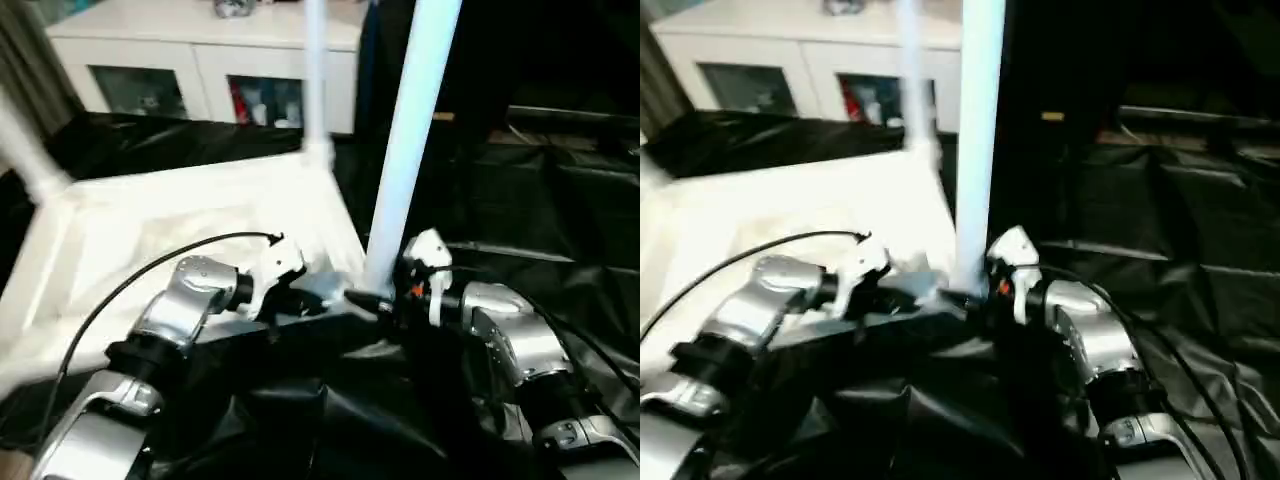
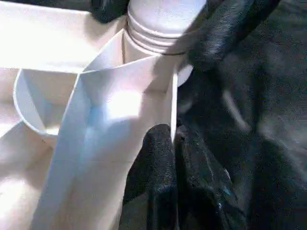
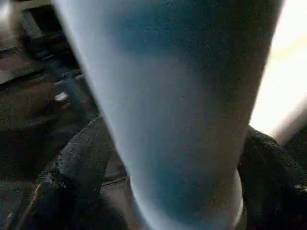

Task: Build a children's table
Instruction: Rotate leg to tighten

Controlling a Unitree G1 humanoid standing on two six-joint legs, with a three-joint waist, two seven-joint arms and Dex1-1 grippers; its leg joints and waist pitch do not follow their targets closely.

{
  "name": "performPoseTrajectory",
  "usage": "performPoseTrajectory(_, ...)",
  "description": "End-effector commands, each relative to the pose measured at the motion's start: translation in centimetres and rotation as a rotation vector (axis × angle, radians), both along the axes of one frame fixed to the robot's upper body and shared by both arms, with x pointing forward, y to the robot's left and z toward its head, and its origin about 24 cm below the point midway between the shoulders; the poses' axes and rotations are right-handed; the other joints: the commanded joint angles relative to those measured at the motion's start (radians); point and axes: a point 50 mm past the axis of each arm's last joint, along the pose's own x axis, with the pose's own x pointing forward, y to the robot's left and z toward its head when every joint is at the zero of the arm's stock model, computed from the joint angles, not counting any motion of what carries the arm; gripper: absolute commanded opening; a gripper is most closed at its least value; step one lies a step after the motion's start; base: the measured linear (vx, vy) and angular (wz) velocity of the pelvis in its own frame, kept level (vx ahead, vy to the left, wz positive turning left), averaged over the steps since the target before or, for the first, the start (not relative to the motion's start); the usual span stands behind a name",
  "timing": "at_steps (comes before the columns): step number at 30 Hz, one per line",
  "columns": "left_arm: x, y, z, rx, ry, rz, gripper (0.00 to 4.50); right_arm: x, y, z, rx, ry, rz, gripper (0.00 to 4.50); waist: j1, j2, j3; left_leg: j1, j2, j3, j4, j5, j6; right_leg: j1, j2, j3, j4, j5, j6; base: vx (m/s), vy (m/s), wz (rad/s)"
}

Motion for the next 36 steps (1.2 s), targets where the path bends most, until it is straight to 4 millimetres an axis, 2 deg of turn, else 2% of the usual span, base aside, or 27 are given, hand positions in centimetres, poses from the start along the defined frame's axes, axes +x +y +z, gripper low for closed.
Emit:
performPoseTrajectory(1, -0.6, -0.2, 0.6, -0.005, 0.004, -0.089, 0.0, -0.3, 0.3, 0.7, -0.002, 0.008, 0.122, 3.68, 0.003, -0.006, -0.068, 0.026, 0.069, -0.029, -0.07, -0.237, 0.061, 0.044, -0.074, 0.055, -0.064, -0.223, -0.232, 0.0, 0.0, 0.0)
performPoseTrajectory(3, -0.7, 0.1, 0.7, 0.001, 0.004, -0.096, 0.0, -0.3, -0.1, 0.9, -0.009, 0.016, 0.14, 3.51, 0.006, -0.007, -0.068, 0.03, 0.07, -0.029, -0.073, -0.258, 0.043, 0.04, -0.072, 0.057, -0.064, -0.23, -0.233, 0.0, 0.0, 0.0)
performPoseTrajectory(5, -0.8, 0.1, 0.8, 0.0, 0.005, -0.098, 0.0, -0.4, -0.4, 1.0, -0.015, 0.024, 0.158, 3.45, 0.009, -0.007, -0.067, 0.03, 0.069, -0.029, -0.074, -0.268, 0.034, 0.041, -0.074, 0.058, -0.065, -0.236, -0.231, 0.0, 0.0, 0.0)
performPoseTrajectory(6, -0.8, 0.0, 0.8, -0.002, 0.006, -0.098, 0.0, -0.5, -0.4, 1.0, -0.019, 0.032, 0.171, 3.25, 0.008, -0.008, -0.068, 0.028, 0.068, -0.03, -0.074, -0.26, 0.031, 0.044, -0.075, 0.058, -0.063, -0.229, -0.23, 0.0, 0.0, 0.0)
performPoseTrajectory(9, -0.8, -0.1, 0.8, -0.005, 0.007, -0.101, 0.0, -0.7, -0.1, 0.7, -0.03, 0.041, 0.187, 3.07, 0.007, -0.008, -0.069, 0.024, 0.065, -0.029, -0.07, -0.237, 0.037, 0.046, -0.076, 0.058, -0.063, -0.218, -0.229, 0.0, 0.0, 0.0)
performPoseTrajectory(14, -0.5, -0.5, 0.8, -0.023, -0.005, -0.07, 0.0, -1.2, 0.6, 0.2, -0.014, 0.046, 0.162, 2.74, 0.007, -0.006, -0.072, 0.025, 0.065, -0.028, -0.067, -0.217, 0.045, 0.044, -0.073, 0.057, -0.061, -0.193, -0.232, 0.0, 0.0, 0.0)
performPoseTrajectory(15, -0.1, -0.8, 0.8, -0.03, -0.019, -0.028, 0.0, -1.1, 0.7, -0.2, -0.021, 0.037, 0.109, 2.7, 0.004, -0.012, -0.07, 0.024, 0.065, -0.028, -0.068, -0.22, 0.044, 0.044, -0.073, 0.057, -0.063, -0.199, -0.231, 0.0, 0.0, 0.0)
performPoseTrajectory(17, 0.7, -1.4, 0.9, -0.044, -0.043, 0.053, 0.0, -0.5, 0.8, -0.9, -0.039, 0.022, -0.017, 2.65, 0.001, -0.013, -0.068, 0.026, 0.063, -0.029, -0.069, -0.239, 0.03, 0.041, -0.075, 0.058, -0.067, -0.236, -0.225, 0.0, 0.0, 0.0)
performPoseTrajectory(18, 1.2, -1.7, 0.9, -0.049, -0.056, 0.106, 0.0, -0.3, 0.9, -1.4, -0.046, 0.028, -0.084, 2.65, -0.001, -0.018, -0.067, 0.028, 0.062, -0.03, -0.071, -0.253, 0.018, 0.042, -0.076, 0.057, -0.072, -0.277, -0.214, 0.0, 0.0, 0.0)
performPoseTrajectory(21, 2.5, -2.8, 1.0, -0.052, -0.098, 0.237, 0.0, 0.1, 1.6, -2.6, -0.048, 0.054, -0.259, 2.63, -0.009, -0.023, -0.061, 0.032, 0.058, -0.032, -0.073, -0.287, -0.001, 0.037, -0.08, 0.058, -0.087, -0.394, -0.175, 0.0, 0.0, 0.0)
performPoseTrajectory(22, 3.2, -3.5, 1.1, -0.055, -0.115, 0.314, 0.0, 0.4, 2.2, -3.2, -0.036, 0.076, -0.359, 2.62, -0.011, -0.03, -0.06, 0.034, 0.057, -0.033, -0.075, -0.294, -0.005, 0.036, -0.08, 0.057, -0.092, -0.417, -0.167, 0.0, 0.0, 0.0)
performPoseTrajectory(25, 4.0, -4.9, 1.3, -0.064, -0.144, 0.42, 0.0, 0.8, 3.8, -3.8, -0.014, 0.101, -0.492, 2.61, -0.013, -0.026, -0.058, 0.038, 0.058, -0.038, -0.078, -0.325, -0.015, 0.032, -0.083, 0.056, -0.1, -0.477, -0.141, 0.0, 0.0, 0.0)
performPoseTrajectory(28, 4.3, -6.0, 1.5, -0.096, -0.14, 0.467, 0.0, 1.0, 5.6, -3.7, -0.012, 0.084, -0.498, 2.61, -0.017, -0.025, -0.058, 0.037, 0.055, -0.039, -0.079, -0.343, -0.016, 0.032, -0.084, 0.053, -0.105, -0.484, -0.127, 0.0, 0.0, 0.0)
performPoseTrajectory(30, 4.2, -6.7, 1.7, -0.108, -0.138, 0.439, 0.0, 0.9, 7.0, -3.2, 0.014, 0.066, -0.422, 2.61, -0.018, -0.022, -0.056, 0.034, 0.055, -0.04, -0.081, -0.356, -0.007, 0.033, -0.083, 0.053, -0.108, -0.484, -0.12, 0.0, 0.0, 0.0)
performPoseTrajectory(31, 4.2, -6.9, 1.7, -0.113, -0.138, 0.422, 0.0, 0.9, 7.4, -2.9, 0.035, 0.068, -0.4, 2.96, -0.017, -0.023, -0.058, 0.033, 0.056, -0.041, -0.082, -0.351, -0.004, 0.035, -0.085, 0.054, -0.106, -0.471, -0.121, 0.0, 0.0, 0.0)
performPoseTrajectory(32, 3.9, -7.1, 1.8, -0.12, -0.138, 0.375, 0.0, 0.9, 7.6, -2.4, 0.072, 0.07, -0.359, 3.17, -0.017, -0.019, -0.058, 0.032, 0.056, -0.04, -0.083, -0.352, 0.0, 0.035, -0.083, 0.055, -0.105, -0.454, -0.124, 0.0, 0.0, 0.0)
performPoseTrajectory(33, 3.7, -7.0, 1.8, -0.123, -0.135, 0.335, 0.0, 1.0, 7.4, -2.0, 0.085, 0.067, -0.327, 3.17, -0.016, -0.013, -0.059, 0.033, 0.057, -0.042, -0.083, -0.353, -0.001, 0.035, -0.083, 0.055, -0.103, -0.447, -0.127, 0.0, 0.0, 0.0)
performPoseTrajectory(34, 3.6, -6.9, 1.8, -0.123, -0.133, 0.312, 0.0, 1.1, 7.3, -1.9, 0.09, 0.064, -0.31, 3.31, -0.016, -0.017, -0.06, 0.03, 0.056, -0.04, -0.083, -0.346, 0.002, 0.038, -0.083, 0.055, -0.101, -0.425, -0.133, 0.0, 0.0, 0.0)
performPoseTrajectory(36, 3.1, -6.5, 1.7, -0.125, -0.13, 0.243, 0.0, 1.0, 6.6, -1.3, 0.079, 0.027, -0.234, 3.44, -0.015, -0.014, -0.062, 0.028, 0.057, -0.04, -0.083, -0.338, 0.008, 0.04, -0.08, 0.055, -0.096, -0.386, -0.145, 0.0, 0.0, 0.0)
